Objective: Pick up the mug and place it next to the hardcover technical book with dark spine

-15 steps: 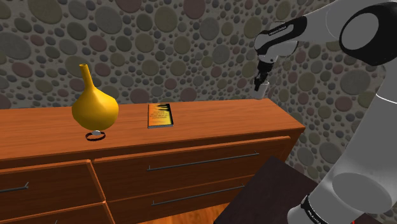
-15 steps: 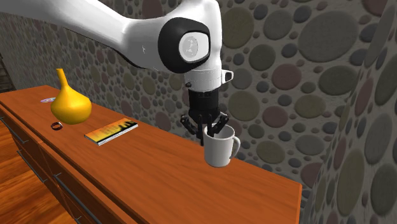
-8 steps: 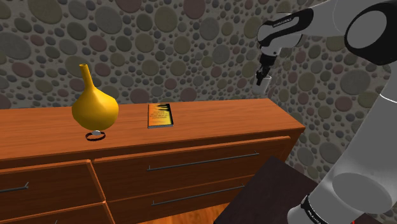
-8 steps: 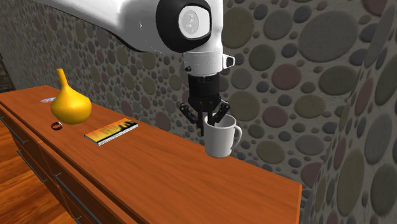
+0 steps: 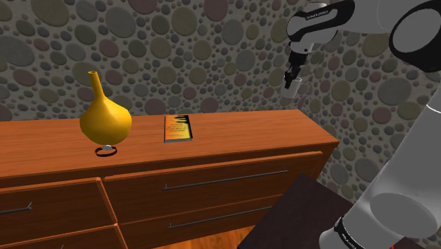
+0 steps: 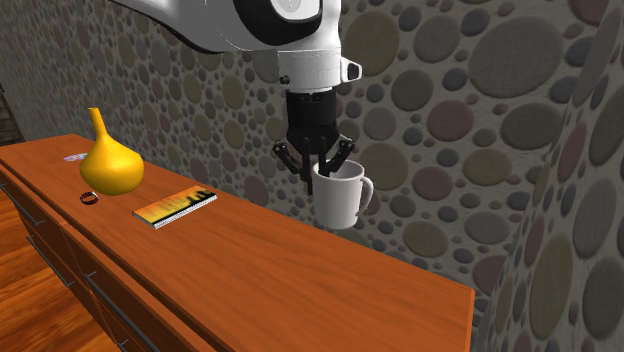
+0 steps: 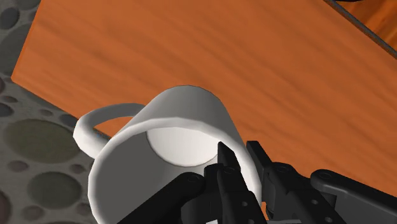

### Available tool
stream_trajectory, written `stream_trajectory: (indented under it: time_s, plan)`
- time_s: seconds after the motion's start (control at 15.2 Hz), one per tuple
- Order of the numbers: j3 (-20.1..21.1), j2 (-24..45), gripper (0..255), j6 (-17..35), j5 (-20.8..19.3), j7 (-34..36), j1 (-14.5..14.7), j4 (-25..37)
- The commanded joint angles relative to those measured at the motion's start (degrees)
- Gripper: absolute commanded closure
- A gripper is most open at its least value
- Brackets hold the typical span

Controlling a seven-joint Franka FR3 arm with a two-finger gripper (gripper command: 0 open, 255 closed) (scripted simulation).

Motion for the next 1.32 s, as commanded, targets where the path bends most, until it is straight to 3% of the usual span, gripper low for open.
stream_trajectory:
  time_s: [0.0,0.59,1.25]
  plan:
    - [1.18,-1.84,255,0.22,-1.26,3.13,1.64,-1.80]
    - [7.72,-7.30,255,0.84,-4.67,17.03,8.02,-7.59]
    - [15.07,-7.38,255,0.23,-5.13,30.85,14.35,-7.65]
